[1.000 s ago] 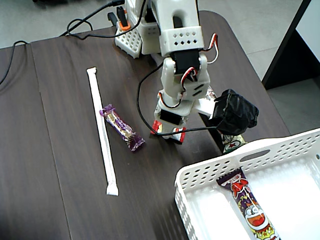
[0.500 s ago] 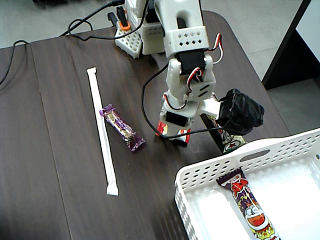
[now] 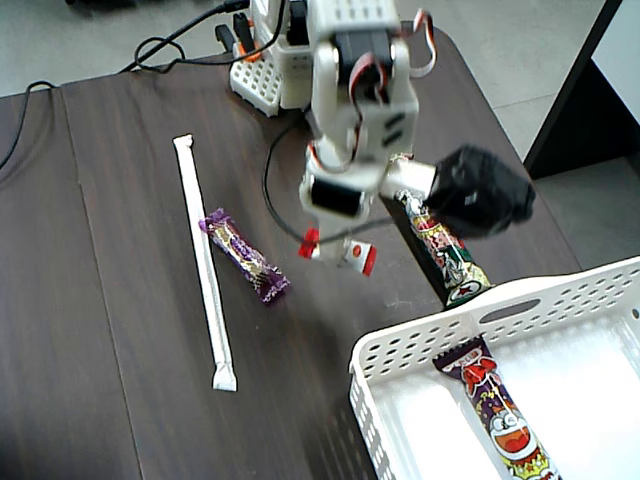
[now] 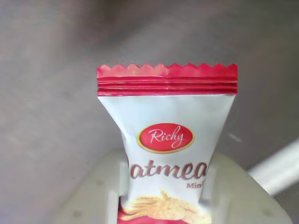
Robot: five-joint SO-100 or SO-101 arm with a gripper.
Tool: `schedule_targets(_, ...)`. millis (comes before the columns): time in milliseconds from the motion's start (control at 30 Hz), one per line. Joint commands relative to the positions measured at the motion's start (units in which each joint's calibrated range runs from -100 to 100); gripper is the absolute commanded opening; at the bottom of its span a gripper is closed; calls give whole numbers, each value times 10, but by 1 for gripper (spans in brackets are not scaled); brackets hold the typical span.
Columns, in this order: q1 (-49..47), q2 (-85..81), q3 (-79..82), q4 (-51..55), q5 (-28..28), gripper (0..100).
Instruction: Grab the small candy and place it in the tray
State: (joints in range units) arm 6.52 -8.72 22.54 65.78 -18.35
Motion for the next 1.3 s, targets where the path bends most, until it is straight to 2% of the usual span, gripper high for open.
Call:
schedule_targets(0,4,-112,-44,10,0,1)
schedule_targets(200,-30,-138,-55,-5,54,1)
schedule_targets(300,-57,-139,-45,-50,67,1)
schedule_targets(567,-110,-130,-44,-258,68,1)
schedule_targets(800,-133,-102,-55,-320,65,1)
schedule_targets(1033,-154,37,-68,-511,67,1)
schedule_targets(1133,-163,97,-126,-519,67,1)
schedule_targets(1267,-171,175,-255,-453,67,2)
